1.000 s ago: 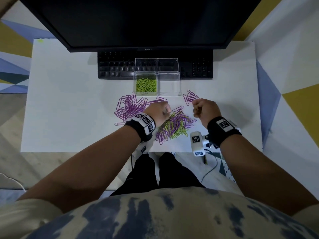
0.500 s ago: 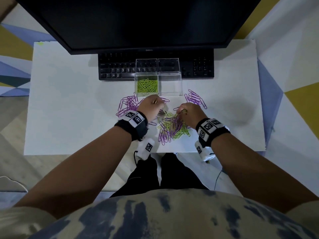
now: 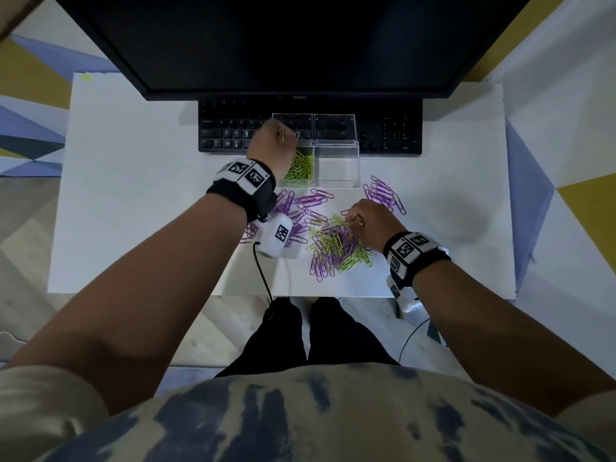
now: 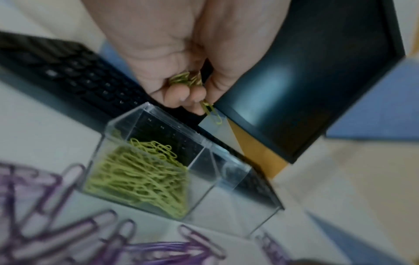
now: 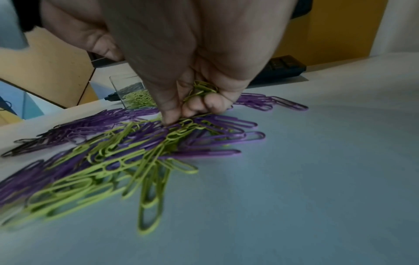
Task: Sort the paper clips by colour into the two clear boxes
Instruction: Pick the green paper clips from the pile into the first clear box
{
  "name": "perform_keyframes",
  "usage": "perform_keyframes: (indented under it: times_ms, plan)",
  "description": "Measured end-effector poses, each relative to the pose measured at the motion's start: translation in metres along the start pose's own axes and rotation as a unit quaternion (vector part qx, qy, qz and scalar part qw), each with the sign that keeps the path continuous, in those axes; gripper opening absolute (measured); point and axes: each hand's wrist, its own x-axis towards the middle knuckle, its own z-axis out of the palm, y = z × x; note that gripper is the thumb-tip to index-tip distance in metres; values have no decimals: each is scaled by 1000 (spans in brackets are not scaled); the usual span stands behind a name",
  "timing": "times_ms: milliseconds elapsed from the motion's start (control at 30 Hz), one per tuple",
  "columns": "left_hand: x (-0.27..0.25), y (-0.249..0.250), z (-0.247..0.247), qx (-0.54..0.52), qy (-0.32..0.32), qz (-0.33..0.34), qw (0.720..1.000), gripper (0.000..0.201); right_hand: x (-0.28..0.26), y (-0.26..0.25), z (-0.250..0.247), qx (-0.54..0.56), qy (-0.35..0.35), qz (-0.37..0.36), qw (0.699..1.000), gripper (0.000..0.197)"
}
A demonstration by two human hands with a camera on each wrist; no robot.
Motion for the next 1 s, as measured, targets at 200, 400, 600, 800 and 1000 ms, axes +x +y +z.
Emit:
perform_keyframes:
  times_ms: [200, 400, 600, 800, 1000]
  plan:
    - [8, 0, 5, 228, -62, 114, 965, 14, -3, -8, -12, 76, 12, 60, 995, 10]
    - [4, -16, 4, 240, -111, 144, 954, 21, 1, -22, -42, 64, -9, 77, 995, 7]
    - [-28, -29, -6, 143, 4, 167, 975, 15, 16, -61, -72, 120, 13, 24, 992, 6]
    - [-66, -68, 28, 166, -88, 163, 969, 9, 66, -106, -67, 76, 46, -38, 995, 5]
    - [-65, -80, 47, 199, -127, 168, 957, 15, 97, -132, -37, -68, 3, -81, 994, 16]
